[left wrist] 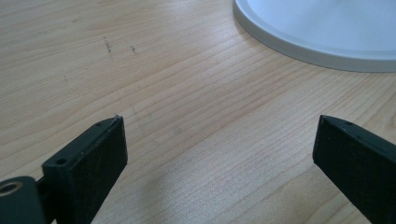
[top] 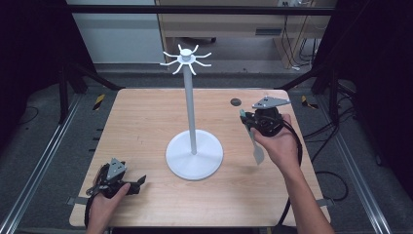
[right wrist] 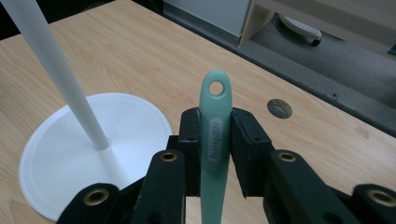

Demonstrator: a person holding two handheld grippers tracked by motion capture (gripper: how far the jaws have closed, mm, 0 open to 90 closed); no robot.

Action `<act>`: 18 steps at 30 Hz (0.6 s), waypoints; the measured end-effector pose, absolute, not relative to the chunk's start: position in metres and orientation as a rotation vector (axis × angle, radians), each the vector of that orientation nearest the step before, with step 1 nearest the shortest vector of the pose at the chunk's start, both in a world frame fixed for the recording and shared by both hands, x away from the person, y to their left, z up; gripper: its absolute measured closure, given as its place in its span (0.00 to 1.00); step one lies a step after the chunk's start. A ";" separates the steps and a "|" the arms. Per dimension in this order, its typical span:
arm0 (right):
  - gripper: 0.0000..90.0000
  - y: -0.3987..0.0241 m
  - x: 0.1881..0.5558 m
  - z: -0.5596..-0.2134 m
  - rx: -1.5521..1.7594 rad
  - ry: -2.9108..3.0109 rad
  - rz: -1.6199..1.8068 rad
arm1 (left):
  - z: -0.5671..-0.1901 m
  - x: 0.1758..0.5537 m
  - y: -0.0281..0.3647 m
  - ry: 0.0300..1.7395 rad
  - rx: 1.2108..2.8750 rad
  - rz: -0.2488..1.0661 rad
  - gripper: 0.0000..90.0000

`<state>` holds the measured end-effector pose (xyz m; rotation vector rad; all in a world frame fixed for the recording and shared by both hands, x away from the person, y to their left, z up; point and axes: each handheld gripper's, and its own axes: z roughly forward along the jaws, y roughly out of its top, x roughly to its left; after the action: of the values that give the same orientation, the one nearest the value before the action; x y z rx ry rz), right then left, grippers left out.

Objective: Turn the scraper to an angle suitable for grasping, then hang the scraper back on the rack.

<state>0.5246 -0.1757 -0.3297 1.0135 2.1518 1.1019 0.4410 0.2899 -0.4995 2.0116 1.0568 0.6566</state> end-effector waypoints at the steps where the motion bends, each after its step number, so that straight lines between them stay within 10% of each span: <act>1: 0.83 -0.175 0.524 -0.329 1.014 2.148 1.104 | -0.500 0.441 0.290 1.057 2.011 0.656 0.03; 18: 0.83 -0.169 0.522 -0.312 0.981 2.104 1.173 | -0.500 0.441 0.290 1.057 2.010 0.652 0.03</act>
<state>0.5220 -0.1685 -0.3122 0.9809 2.1038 1.1729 0.4410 0.2895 -0.4996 2.0096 1.0574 0.6519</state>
